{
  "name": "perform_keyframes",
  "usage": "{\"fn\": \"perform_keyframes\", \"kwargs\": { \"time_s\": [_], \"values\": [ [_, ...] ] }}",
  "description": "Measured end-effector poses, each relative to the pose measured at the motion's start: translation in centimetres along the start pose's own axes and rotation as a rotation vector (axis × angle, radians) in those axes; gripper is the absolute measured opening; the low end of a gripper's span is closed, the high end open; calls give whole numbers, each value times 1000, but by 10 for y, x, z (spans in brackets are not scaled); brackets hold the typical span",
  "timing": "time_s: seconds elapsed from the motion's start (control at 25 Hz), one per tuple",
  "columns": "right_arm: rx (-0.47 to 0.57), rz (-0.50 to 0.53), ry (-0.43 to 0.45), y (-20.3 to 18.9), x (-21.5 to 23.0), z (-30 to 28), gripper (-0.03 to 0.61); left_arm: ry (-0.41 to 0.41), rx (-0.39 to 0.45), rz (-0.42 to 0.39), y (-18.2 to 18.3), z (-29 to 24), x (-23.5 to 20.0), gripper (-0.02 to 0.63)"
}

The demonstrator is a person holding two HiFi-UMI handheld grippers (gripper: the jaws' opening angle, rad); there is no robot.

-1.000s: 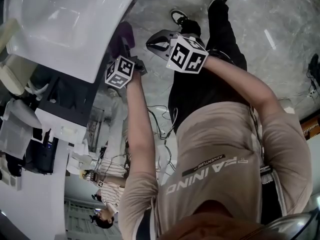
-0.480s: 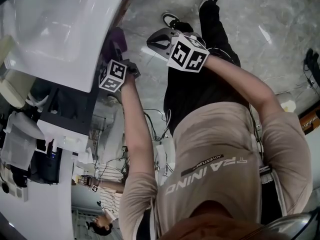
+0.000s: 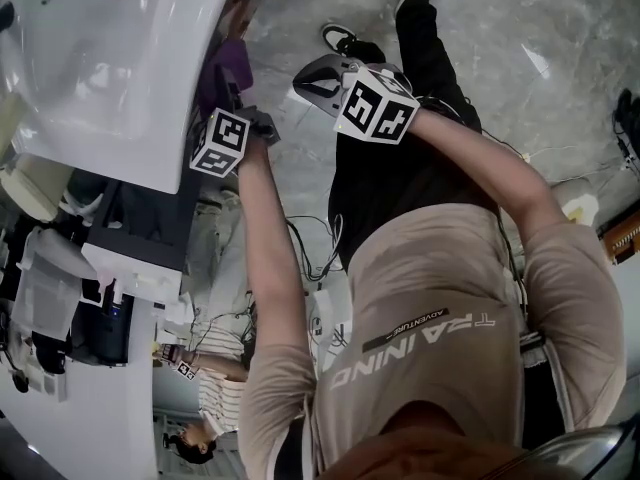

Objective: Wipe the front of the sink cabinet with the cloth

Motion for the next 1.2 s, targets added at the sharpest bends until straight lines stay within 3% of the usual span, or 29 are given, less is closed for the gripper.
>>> {"fn": "perform_keyframes", "kwargs": {
  "time_s": [0.48,0.64,1.04,1.2],
  "values": [
    [10,-29,-37,-3,59,43,12,-40,25,-47,26,-42,67,49],
    [-3,-5,-39,-5,84,59,12,-17,19,-66,34,-62,85,49],
    [-35,0,-46,-20,140,106,12,70,17,-7,29,-101,117,49],
    [-39,-25,-68,-26,171,130,12,58,22,1,36,-124,143,49]
  ]
}}
Point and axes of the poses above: the fingertips, and each gripper's own axes: z backward along the fingers, x to its right, y out of its top, the point moved 10 cm from there along z, backward along the fingers, and after that the axes turned 12 degrees about -y, right-handed, at the moved point
